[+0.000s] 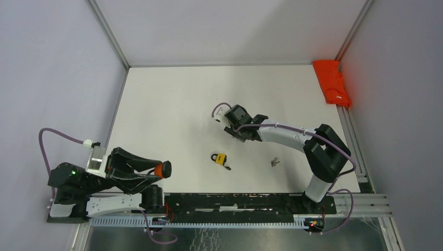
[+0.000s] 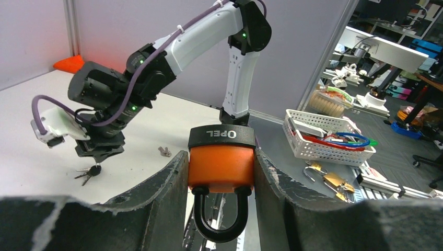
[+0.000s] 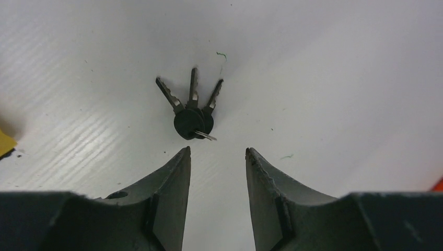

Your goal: Unlock with the key

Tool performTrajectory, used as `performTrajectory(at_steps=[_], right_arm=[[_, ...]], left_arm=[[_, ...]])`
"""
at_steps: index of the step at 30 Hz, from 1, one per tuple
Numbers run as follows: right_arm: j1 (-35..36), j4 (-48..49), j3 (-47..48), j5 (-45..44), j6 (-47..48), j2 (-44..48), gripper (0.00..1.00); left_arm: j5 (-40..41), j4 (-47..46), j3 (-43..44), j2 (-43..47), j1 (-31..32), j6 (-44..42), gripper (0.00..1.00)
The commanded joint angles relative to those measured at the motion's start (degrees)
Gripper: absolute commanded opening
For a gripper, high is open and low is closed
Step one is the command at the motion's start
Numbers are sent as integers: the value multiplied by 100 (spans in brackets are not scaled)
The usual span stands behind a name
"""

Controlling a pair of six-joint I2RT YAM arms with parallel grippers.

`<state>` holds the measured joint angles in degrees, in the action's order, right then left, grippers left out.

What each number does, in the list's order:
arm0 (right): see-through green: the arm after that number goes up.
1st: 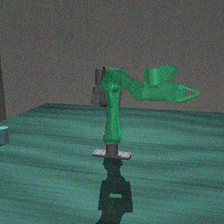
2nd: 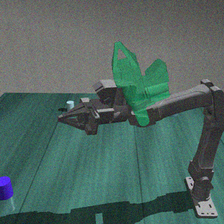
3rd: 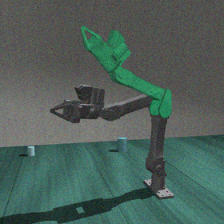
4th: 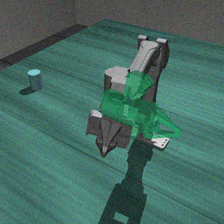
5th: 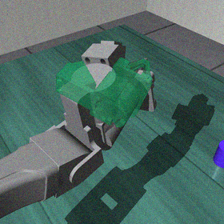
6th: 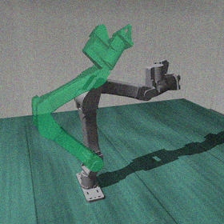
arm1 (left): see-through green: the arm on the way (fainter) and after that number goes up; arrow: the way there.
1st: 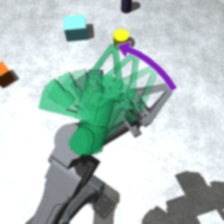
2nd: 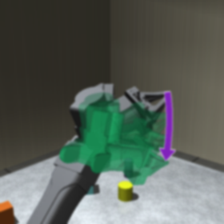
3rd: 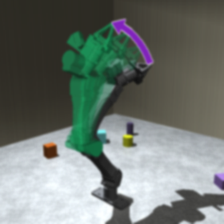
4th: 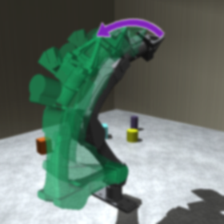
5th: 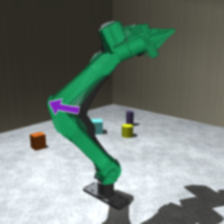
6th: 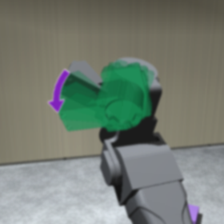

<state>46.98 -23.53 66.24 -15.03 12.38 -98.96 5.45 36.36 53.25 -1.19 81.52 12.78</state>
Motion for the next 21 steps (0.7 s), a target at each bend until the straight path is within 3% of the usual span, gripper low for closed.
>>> performTrajectory(at_steps=[1,21], right_arm=[[224,-178,32,-839,595,-106,47],[514,-161,275,-510,1042,-706,46]], left_arm=[[119,-381,168,66,28,-29,2],[166,-273,264,66,26,-30,2]])
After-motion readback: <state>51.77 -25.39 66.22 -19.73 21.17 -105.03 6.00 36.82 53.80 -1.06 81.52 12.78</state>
